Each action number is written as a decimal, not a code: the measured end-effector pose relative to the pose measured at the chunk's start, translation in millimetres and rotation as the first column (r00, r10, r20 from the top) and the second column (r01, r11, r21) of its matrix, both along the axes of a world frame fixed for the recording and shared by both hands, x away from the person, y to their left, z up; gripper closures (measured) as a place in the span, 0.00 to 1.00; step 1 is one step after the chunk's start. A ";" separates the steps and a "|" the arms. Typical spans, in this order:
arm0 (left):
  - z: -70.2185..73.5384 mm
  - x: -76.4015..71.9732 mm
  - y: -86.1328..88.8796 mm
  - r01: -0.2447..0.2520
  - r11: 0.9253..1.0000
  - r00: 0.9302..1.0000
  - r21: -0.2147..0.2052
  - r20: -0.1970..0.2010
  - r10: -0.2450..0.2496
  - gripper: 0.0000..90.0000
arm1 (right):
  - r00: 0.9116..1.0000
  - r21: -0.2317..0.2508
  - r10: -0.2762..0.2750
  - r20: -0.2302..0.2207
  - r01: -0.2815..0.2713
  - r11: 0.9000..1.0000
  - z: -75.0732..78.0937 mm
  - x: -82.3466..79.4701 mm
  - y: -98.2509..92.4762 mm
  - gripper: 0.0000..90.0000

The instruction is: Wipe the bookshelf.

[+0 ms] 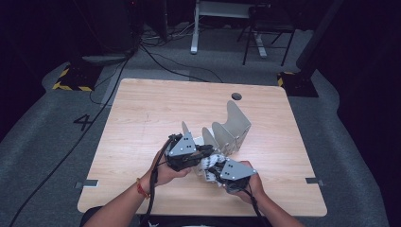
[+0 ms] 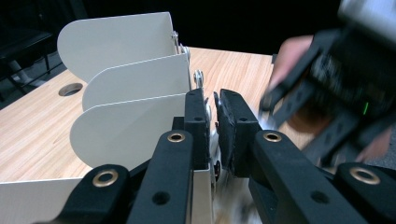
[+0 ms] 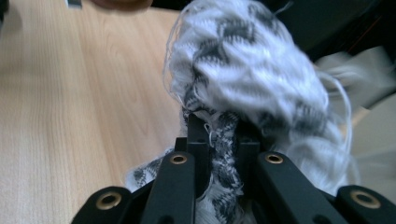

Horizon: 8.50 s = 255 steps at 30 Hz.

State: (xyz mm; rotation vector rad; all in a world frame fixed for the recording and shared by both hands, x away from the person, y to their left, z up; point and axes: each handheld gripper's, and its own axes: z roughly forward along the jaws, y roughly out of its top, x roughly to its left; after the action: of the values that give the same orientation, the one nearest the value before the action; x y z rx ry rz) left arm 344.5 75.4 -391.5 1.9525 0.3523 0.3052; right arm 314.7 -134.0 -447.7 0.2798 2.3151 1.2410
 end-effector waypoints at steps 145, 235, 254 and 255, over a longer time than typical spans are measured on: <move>-82.0 58.0 47.8 -0.047 0.941 0.995 0.334 -0.072 0.076 0.26 | 0.995 0.131 -0.073 -0.067 0.082 0.988 29.8 14.0 -41.9 0.90; -102.4 11.1 -1.6 0.178 0.951 0.973 0.253 -0.186 -0.133 0.97 | 0.975 -0.099 -0.171 -0.140 0.158 0.982 -25.0 -14.8 -54.6 0.90; -102.2 3.1 -11.3 0.186 0.946 0.975 0.265 -0.171 -0.144 1.00 | 0.969 0.156 -0.243 0.043 0.233 0.960 44.4 -25.2 -86.5 0.90; -102.2 3.1 -11.2 0.186 0.946 0.975 0.264 -0.172 -0.144 1.00 | 0.970 0.150 -0.239 0.039 0.230 0.962 43.1 -24.8 -85.5 0.90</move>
State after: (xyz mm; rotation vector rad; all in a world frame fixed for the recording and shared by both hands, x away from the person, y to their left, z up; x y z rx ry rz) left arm 347.5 64.2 -493.8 2.2752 0.2492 0.1011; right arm 289.9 -219.5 -404.6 0.5458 2.0774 1.2789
